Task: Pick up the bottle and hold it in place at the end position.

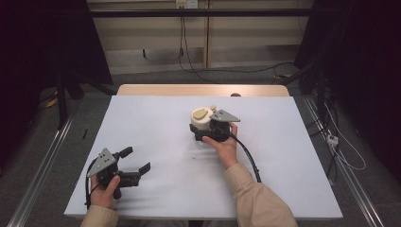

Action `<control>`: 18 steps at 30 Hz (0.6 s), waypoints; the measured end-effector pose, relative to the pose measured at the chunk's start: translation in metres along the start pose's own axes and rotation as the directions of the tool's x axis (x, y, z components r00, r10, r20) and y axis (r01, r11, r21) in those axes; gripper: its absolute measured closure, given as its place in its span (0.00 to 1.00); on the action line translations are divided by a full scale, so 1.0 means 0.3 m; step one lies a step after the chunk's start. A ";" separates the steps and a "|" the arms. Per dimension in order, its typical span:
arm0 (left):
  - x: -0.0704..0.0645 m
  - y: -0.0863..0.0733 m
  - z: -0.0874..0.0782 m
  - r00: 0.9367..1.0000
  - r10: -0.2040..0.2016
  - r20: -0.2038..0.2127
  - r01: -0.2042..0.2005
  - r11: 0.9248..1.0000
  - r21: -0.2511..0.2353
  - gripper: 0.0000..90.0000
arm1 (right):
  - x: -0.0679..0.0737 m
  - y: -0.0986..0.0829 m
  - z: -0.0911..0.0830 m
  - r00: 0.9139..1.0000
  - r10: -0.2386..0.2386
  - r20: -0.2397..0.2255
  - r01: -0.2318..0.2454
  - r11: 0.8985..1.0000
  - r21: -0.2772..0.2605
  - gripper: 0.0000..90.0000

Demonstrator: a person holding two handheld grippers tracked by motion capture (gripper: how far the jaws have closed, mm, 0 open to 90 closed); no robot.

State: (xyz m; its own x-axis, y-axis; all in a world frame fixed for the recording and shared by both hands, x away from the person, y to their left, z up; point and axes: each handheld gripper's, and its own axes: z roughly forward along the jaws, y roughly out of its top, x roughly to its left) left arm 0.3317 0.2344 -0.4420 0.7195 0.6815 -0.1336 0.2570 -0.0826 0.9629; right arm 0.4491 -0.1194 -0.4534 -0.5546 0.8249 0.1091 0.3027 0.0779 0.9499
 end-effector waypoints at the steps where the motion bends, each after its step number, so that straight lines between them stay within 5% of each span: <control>1: 0.000 0.000 0.000 1.000 0.000 0.000 0.000 1.000 0.000 0.04 | 0.000 -0.001 0.000 1.000 -0.004 0.000 0.004 1.000 0.000 0.08; 18: -0.004 0.001 0.006 1.000 0.003 -0.004 -0.003 1.000 0.004 0.04 | -0.002 -0.011 -0.025 1.000 -0.005 -0.008 0.005 0.999 0.032 0.07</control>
State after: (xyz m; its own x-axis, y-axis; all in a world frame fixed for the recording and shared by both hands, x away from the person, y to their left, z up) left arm 0.3320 0.2322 -0.4418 0.7177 0.6841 -0.1301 0.2574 -0.0870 0.9624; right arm 0.4425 -0.1244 -0.4543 -0.5624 0.8199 0.1069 0.3244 0.0998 0.9406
